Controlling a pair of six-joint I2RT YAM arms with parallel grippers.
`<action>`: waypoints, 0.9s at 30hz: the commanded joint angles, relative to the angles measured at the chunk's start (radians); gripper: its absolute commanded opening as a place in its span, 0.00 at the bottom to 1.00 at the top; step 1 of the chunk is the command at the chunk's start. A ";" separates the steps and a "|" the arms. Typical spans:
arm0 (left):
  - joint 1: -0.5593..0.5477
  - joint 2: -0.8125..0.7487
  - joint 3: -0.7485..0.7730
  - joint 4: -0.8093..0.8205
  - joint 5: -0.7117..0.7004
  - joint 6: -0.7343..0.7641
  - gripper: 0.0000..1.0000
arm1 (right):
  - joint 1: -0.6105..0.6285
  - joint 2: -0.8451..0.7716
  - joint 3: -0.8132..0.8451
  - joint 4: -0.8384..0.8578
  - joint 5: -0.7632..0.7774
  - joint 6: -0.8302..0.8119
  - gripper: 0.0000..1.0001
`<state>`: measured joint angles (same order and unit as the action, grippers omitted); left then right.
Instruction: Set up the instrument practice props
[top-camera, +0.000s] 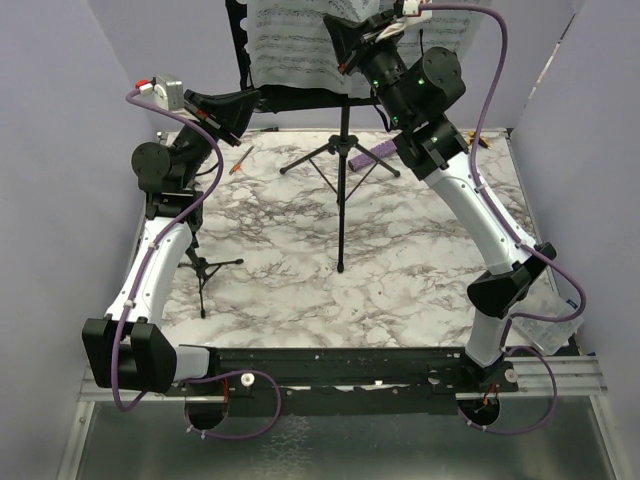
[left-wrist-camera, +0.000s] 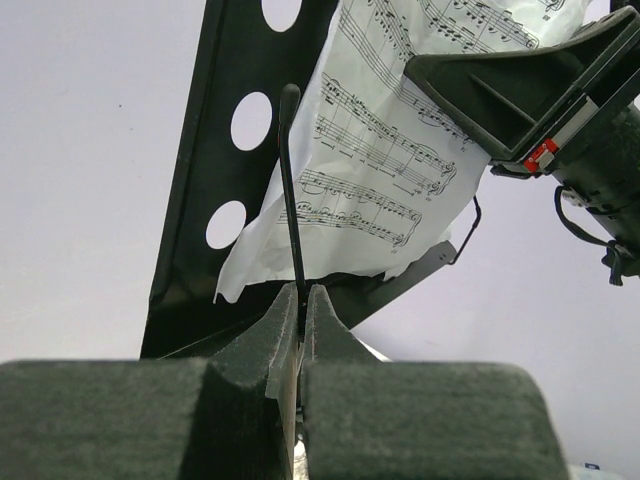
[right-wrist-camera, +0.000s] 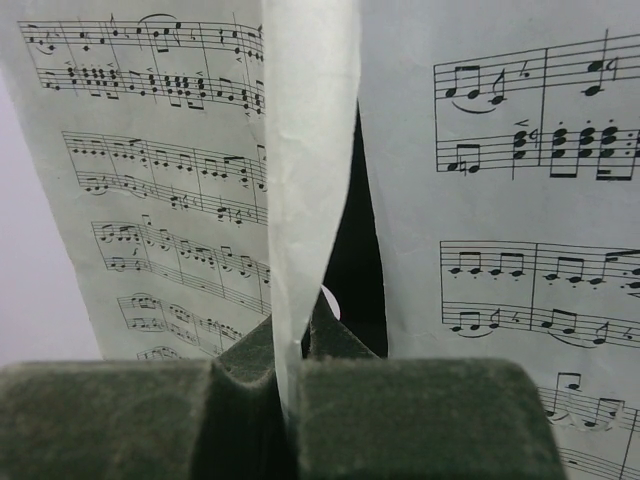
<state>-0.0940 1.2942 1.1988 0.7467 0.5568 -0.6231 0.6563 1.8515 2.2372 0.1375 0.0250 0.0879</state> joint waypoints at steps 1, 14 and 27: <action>-0.005 -0.047 -0.004 0.069 0.007 0.012 0.00 | -0.003 -0.010 0.014 0.046 0.074 -0.025 0.00; -0.006 -0.053 -0.010 0.082 0.013 0.021 0.00 | -0.003 -0.010 0.032 0.069 0.095 -0.049 0.00; -0.006 -0.052 -0.009 0.102 0.020 0.023 0.00 | -0.002 -0.008 0.046 0.102 0.110 -0.076 0.00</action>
<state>-0.0940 1.2869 1.1881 0.7628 0.5571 -0.6155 0.6624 1.8515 2.2387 0.1520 0.0551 0.0490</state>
